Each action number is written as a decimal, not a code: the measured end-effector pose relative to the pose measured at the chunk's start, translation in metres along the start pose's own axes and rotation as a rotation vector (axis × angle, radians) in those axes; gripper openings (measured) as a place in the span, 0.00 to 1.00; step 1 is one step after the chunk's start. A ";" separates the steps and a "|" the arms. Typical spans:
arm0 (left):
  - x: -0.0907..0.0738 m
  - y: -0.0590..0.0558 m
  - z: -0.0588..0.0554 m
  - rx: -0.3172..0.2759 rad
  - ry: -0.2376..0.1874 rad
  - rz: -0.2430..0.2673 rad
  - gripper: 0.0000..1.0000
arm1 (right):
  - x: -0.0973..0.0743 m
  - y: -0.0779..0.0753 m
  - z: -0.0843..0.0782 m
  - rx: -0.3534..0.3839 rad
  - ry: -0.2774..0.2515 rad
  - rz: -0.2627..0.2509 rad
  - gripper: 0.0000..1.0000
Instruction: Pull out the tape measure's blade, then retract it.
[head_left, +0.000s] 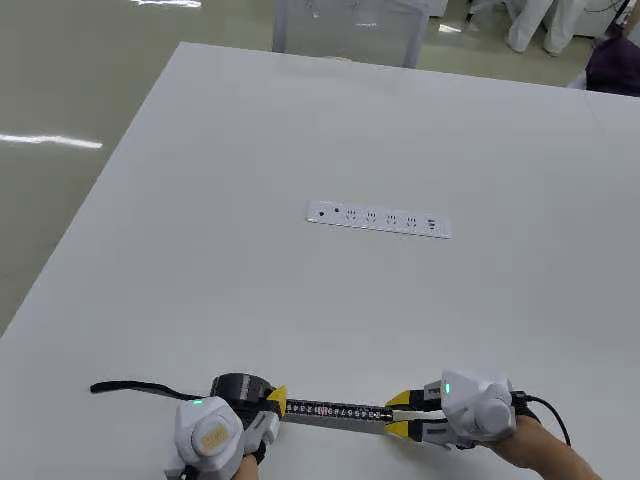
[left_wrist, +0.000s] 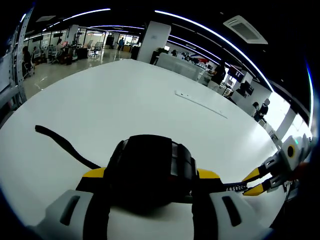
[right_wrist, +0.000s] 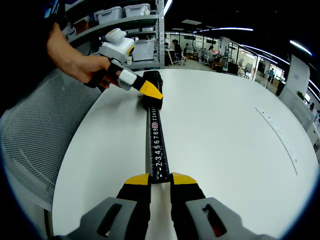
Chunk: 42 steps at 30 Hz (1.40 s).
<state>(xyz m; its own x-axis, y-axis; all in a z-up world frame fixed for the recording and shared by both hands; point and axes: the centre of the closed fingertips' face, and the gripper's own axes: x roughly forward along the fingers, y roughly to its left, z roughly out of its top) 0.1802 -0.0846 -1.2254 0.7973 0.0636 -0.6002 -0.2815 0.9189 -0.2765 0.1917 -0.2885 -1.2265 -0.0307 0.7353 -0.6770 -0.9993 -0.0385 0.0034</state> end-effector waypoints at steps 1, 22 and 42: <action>0.000 0.000 0.000 0.000 0.000 0.000 0.64 | 0.000 0.000 0.000 -0.002 0.000 0.001 0.13; -0.001 0.000 0.001 -0.021 0.003 -0.005 0.64 | 0.009 -0.001 0.009 -0.014 -0.004 0.011 0.13; -0.001 0.001 0.002 -0.036 0.004 -0.010 0.64 | 0.019 -0.002 0.018 -0.019 -0.017 0.017 0.12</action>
<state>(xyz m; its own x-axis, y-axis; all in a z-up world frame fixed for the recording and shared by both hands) 0.1804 -0.0832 -1.2240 0.7982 0.0532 -0.6001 -0.2927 0.9049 -0.3091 0.1924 -0.2622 -1.2266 -0.0482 0.7461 -0.6641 -0.9980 -0.0636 0.0010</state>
